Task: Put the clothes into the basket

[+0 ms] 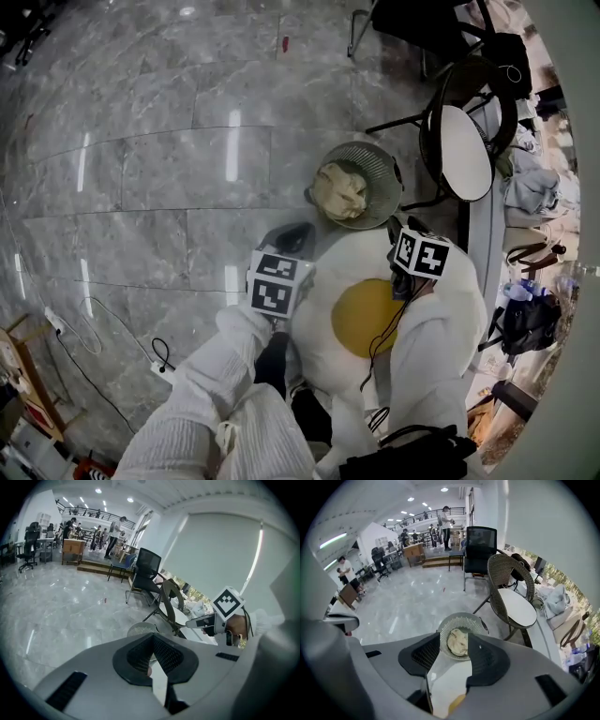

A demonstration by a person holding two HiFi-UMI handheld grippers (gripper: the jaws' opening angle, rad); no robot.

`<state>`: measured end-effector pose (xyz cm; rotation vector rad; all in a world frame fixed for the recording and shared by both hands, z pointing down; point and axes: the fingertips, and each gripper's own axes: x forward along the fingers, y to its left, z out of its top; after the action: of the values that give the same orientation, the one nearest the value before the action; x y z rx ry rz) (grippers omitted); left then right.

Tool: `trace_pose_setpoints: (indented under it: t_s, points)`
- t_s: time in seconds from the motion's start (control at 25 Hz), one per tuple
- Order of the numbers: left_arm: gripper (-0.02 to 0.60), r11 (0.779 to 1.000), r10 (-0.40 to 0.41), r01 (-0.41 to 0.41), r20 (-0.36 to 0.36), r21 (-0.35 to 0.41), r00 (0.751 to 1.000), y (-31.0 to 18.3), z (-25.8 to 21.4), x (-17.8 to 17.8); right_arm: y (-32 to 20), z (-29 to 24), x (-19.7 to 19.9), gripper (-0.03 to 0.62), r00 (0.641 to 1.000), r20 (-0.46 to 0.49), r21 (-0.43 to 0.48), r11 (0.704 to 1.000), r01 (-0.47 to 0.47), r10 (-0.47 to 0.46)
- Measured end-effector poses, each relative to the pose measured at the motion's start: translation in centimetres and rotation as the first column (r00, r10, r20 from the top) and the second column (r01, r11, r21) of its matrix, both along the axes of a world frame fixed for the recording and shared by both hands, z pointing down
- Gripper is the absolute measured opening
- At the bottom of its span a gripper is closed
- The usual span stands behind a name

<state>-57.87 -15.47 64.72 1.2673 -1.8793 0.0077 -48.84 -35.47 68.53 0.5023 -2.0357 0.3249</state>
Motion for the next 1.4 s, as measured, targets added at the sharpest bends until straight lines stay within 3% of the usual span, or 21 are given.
trace_pose_setpoints:
  t_s: [0.08,0.24,0.32,0.4,0.68,0.88,1.08,1.4]
  points:
    - [0.005,1.000,0.001,-0.001,0.005,0.003,1.000,0.0,-0.6,0.4,1.0,-1.9,-0.1,0.179,0.995,0.095,-0.038,0.998,-0.040,0.044]
    - [0.005,1.000,0.017,-0.017,-0.007,0.010,1.000,0.0,-2.3,2.2,3.7,-5.4,1.2,0.178,0.951,0.264,-0.143,0.982,-0.126,0.161]
    - [0.005,0.999,0.029,-0.029,-0.006,0.017,1.000,0.3,-3.4,3.3,5.0,-6.8,2.4,0.156,0.937,0.294,-0.152,0.977,-0.149,0.188]
    - [0.005,0.999,0.036,-0.036,-0.003,0.024,0.999,0.8,-4.7,4.5,6.0,-8.2,3.9,0.086,0.931,0.300,-0.151,0.974,-0.167,0.206]
    - [0.005,0.992,0.095,-0.098,0.046,0.081,0.994,-0.1,-10.5,8.8,7.3,-14.2,9.1,0.051,0.881,0.388,-0.129,0.962,-0.241,0.273]
    - [0.005,0.987,0.094,-0.105,0.094,0.120,0.991,-0.4,-14.9,12.9,9.2,-18.4,12.7,0.038,0.844,0.464,-0.144,0.963,-0.228,0.269]
    - [0.005,0.985,0.062,-0.081,0.126,0.150,0.990,0.6,-18.1,16.8,11.7,-22.9,16.4,0.034,0.778,0.565,-0.191,0.961,-0.198,0.273]
    - [0.005,0.979,0.078,-0.106,0.165,0.174,0.983,2.8,-21.6,24.6,14.4,-25.9,23.0,0.034,0.758,0.610,-0.151,0.973,-0.176,0.232]
